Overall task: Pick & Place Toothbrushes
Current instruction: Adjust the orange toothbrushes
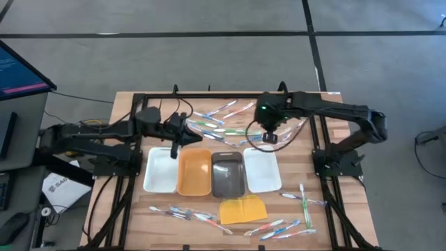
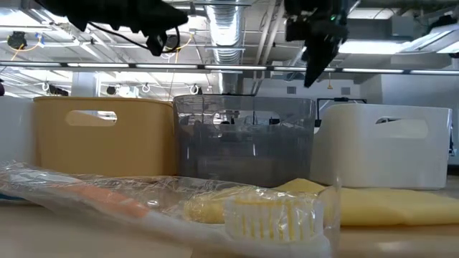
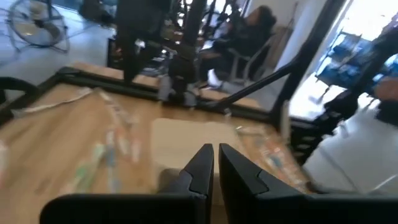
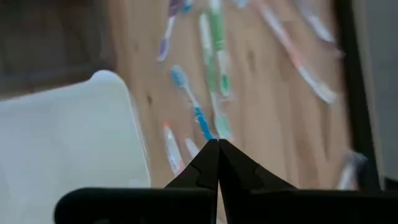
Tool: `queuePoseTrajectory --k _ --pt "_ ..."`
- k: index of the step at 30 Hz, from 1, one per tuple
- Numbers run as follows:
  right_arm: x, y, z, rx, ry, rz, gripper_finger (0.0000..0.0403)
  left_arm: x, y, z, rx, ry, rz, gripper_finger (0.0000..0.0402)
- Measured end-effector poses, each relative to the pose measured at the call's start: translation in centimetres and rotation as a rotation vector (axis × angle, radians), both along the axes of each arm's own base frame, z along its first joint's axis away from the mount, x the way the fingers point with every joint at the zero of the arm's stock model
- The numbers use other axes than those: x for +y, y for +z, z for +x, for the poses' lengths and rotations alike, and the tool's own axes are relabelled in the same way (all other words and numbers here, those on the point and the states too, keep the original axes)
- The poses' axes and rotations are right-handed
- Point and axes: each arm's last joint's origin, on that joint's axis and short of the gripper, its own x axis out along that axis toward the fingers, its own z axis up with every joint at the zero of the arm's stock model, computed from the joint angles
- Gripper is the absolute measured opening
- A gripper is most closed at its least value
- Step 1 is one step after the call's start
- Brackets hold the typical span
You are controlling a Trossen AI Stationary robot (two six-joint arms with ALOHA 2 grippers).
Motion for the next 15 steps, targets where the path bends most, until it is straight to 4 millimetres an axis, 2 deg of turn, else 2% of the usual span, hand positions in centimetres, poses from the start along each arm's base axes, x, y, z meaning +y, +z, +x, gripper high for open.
queuePoseTrajectory --k 5,8,15 --pt "-2.5 -2.9 2.3 0.051 -0.005 0.162 0.0 0.7 -0.1 -0.2 0.0 0.011 0.065 0.0016" --pt "-3.6 -4.7 3.2 0.099 0.003 0.19 0.0 0.7 -0.2 -0.2 0.0 -0.025 0.082 0.0008" --pt "-3.7 -7.2 4.5 0.131 0.14 0.267 0.0 0.6 -2.0 -0.5 0.044 -0.029 0.066 0.0004"
